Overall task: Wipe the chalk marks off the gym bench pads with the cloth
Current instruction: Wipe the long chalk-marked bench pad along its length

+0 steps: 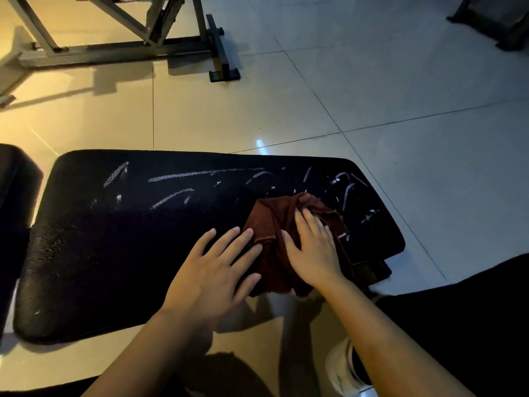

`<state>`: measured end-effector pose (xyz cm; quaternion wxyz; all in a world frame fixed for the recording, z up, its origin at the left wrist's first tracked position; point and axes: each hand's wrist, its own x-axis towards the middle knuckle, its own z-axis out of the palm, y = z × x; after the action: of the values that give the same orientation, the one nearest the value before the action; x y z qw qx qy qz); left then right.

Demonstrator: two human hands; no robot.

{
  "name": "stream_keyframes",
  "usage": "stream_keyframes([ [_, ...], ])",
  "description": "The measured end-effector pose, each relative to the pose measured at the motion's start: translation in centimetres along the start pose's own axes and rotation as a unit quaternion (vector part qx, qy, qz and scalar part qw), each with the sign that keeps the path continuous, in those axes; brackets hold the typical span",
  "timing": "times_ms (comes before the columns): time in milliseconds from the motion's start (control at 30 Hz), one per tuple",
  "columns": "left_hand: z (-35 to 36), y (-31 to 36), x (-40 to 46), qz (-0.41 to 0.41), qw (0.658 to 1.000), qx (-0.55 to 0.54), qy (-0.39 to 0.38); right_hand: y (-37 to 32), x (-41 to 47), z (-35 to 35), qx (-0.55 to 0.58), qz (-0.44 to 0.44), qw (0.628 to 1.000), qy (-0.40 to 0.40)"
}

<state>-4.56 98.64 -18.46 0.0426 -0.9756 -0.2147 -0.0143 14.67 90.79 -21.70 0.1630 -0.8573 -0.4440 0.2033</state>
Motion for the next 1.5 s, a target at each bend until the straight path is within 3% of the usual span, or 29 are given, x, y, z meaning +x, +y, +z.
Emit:
stream_keyframes([
  [133, -0.5, 1.0, 1.1, -0.05, 0.997, -0.05, 0.041, 0.0, 0.2, -2.2, 0.137, 0.03, 0.99, 0.007],
  [267, -0.6, 2.8, 3.2, -0.108, 0.985, -0.104, 0.088, -0.1, -1.1, -4.1, 0.222, 0.07, 0.961, 0.15],
  [367, -1.1, 3.4, 4.4, -0.159, 0.967, -0.167, 0.104, 0.6, -2.7, -6.0, 0.238, 0.08, 0.947, 0.202],
  [533, -4.1, 3.5, 3.1, -0.301, 0.853, -0.369, 0.212, 2.2, -5.3, -8.6, 0.167, 0.057, 0.945, 0.274],
  [800, -10.3, 6.0, -5.8, -0.267, 0.745, -0.516, 0.329, 1.8, -9.2, -10.7, 0.205, 0.035, 0.908, 0.364],
  [933, -10.0, 4.2, -6.0, -0.304, 0.78, -0.448, 0.313, 0.4, -6.3, -9.0, 0.26, 0.049, 0.915, 0.306],
  [1033, -7.8, 2.3, -5.2, -0.339, 0.834, -0.341, 0.271, -1.2, -4.6, -5.1, 0.202, 0.073, 0.953, 0.213],
  [1133, -5.2, 1.2, -5.3, -0.299, 0.905, -0.209, 0.22, -2.8, -5.4, 0.3, 0.098, 0.061, 0.991, 0.068],
  [1200, -3.6, 1.0, -5.7, -0.24, 0.94, -0.143, 0.197, -3.2, -6.0, 2.4, 0.038, 0.063, 0.997, 0.034],
  [1500, -1.7, -0.3, -2.4, -0.124, 0.988, -0.061, 0.074, -0.6, -1.2, 1.2, -0.015, 0.034, 0.999, -0.001],
])
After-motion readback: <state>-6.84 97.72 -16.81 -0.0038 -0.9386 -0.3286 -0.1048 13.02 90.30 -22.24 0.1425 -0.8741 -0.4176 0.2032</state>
